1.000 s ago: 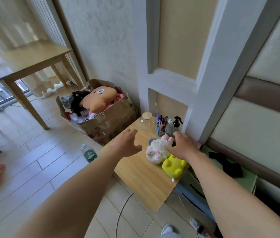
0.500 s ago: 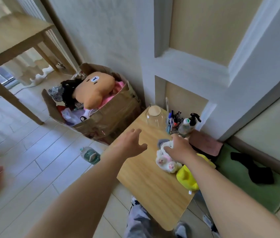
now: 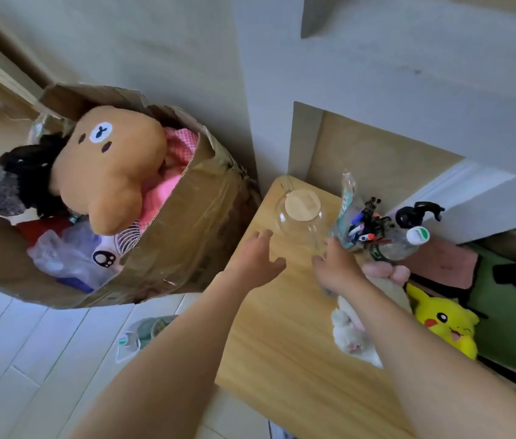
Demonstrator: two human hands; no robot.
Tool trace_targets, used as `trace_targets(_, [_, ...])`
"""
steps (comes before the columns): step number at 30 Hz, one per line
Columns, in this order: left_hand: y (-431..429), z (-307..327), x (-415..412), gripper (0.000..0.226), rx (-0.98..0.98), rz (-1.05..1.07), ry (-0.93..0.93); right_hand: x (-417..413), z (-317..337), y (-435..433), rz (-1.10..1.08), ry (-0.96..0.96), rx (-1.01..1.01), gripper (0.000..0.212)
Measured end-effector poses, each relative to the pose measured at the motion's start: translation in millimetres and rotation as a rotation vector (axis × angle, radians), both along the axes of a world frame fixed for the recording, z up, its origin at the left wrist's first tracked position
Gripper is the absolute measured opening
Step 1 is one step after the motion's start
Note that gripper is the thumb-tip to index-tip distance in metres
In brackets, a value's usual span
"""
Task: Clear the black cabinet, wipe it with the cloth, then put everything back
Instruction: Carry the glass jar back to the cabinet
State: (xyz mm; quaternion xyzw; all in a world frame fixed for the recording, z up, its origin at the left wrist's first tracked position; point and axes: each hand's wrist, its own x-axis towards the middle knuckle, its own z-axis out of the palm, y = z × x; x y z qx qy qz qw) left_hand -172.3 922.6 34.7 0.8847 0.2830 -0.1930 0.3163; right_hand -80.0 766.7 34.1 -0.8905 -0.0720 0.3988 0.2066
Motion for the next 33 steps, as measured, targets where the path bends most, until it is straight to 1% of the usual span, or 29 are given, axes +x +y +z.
trace_targets(3, [14, -24, 20, 0.077, -0.035, -0.009, -0.013, 16, -26, 15, -0.034, 0.005, -0.021, 0.035])
trace_targets(11, [23, -63, 57, 0.083, -0.110, -0.018, -0.052, 35, -72, 38, -0.100, 0.071, -0.036, 0.043])
trace_targets(15, [24, -71, 65, 0.085, -0.124, -0.017, -0.055, 39, -82, 44, -0.143, 0.052, -0.022, 0.029])
trace_targets(19, [29, -76, 66, 0.077, -0.144, 0.039, -0.024, 38, -80, 44, -0.115, 0.046, -0.009, 0.026])
trace_targets(21, [30, -75, 67, 0.073, -0.174, 0.115, -0.028, 36, -73, 42, -0.098, 0.056, 0.013, 0.021])
trace_targets(25, [33, -60, 70, 0.060, -0.351, 0.453, -0.047, 32, -48, 34, -0.050, 0.099, 0.074, 0.023])
trace_targets(29, [33, -33, 68, 0.061, -0.497, 0.688, -0.119, 28, -13, 27, 0.015, 0.099, 0.123, 0.025])
trace_targets(33, [30, 8, 60, 0.059, -0.640, 0.849, -0.196, 15, 24, 17, 0.049, 0.083, 0.183, 0.026])
